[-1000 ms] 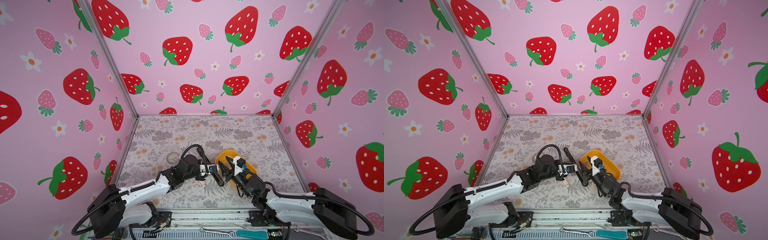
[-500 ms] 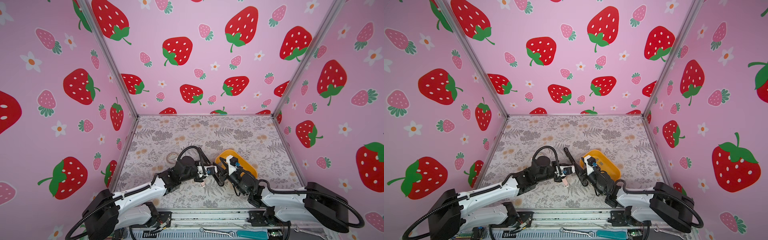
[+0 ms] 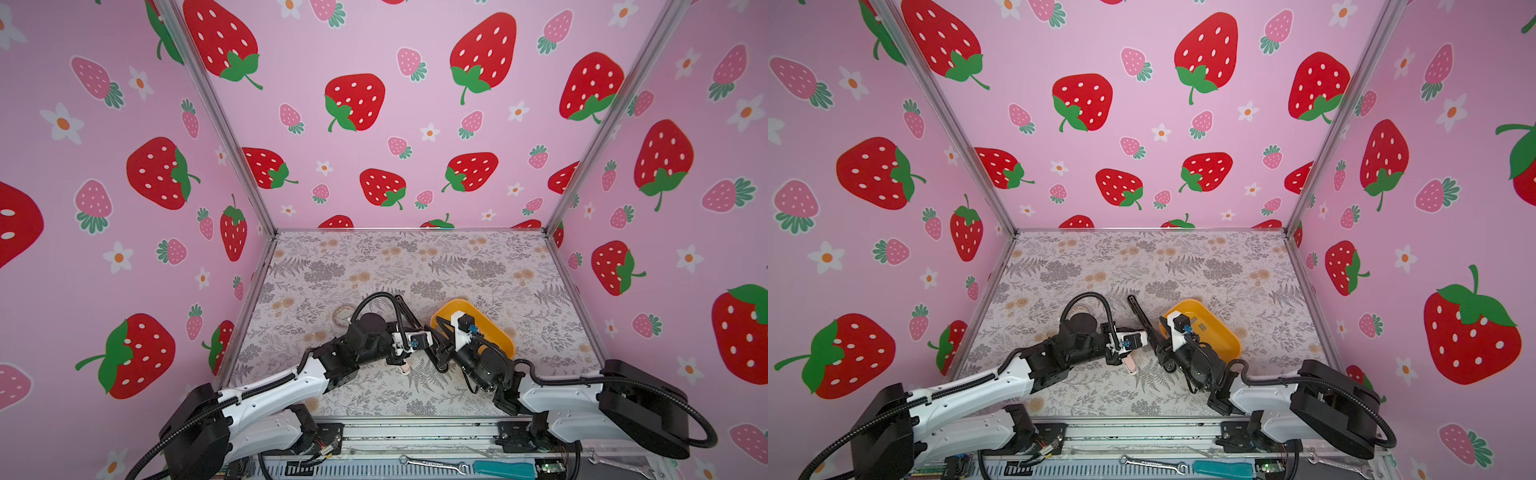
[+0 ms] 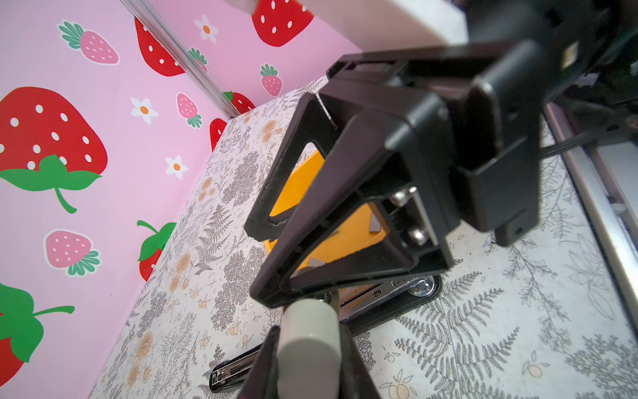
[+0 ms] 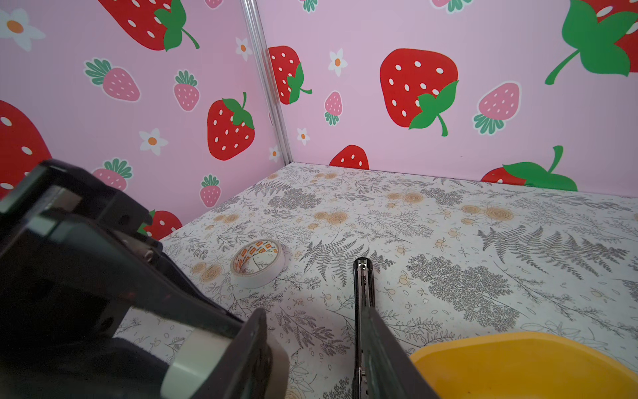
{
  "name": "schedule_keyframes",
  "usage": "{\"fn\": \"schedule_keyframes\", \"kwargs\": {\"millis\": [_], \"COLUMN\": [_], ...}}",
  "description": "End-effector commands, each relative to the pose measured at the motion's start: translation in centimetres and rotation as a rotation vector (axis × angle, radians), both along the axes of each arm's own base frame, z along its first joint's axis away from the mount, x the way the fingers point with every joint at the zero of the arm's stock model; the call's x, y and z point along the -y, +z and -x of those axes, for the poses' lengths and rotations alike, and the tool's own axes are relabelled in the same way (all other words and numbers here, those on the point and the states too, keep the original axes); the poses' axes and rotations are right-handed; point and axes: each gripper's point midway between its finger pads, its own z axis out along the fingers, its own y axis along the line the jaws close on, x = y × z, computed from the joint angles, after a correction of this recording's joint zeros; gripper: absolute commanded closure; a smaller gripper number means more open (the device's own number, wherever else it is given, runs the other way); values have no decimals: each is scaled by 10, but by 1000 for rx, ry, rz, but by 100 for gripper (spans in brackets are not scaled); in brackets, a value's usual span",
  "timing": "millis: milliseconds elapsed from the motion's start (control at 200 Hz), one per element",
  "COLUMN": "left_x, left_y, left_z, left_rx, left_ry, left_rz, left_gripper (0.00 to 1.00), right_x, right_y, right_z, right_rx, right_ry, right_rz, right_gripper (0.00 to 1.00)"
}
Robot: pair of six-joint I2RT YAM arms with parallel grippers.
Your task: Load the staples into the stapler
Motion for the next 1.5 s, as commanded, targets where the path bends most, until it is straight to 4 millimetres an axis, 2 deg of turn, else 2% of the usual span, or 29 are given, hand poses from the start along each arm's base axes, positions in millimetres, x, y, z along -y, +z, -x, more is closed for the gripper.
{"fn": "schedule_keyframes", "kwargs": {"millis": [0,230,720,1055,1496], "left_x": [8,10,6,4,-3], "left_y": [24,30,40,44,54], "left_z": [-1,-1,12,18,22], "left_rx": [29,40,48,45,45], "left_ry": [-13,-16,-59,-70,-49], "left_rz": [80,92,140,156,212], "left_gripper": [100,100,100,100,100], "right_x": [-1,-3,3,-3,-16], "right_y": [-1,-2,-17,-18,-37], "right_z": [-2,1,-7,-5,-2], "right_rx": [-10,-28,-39,-37,4], "right_ry": [-19,-27,-93,-77,-47], "right_rz": [-15,-37,-18,-7,97], "right_gripper": [55,56,59,59,59]}}
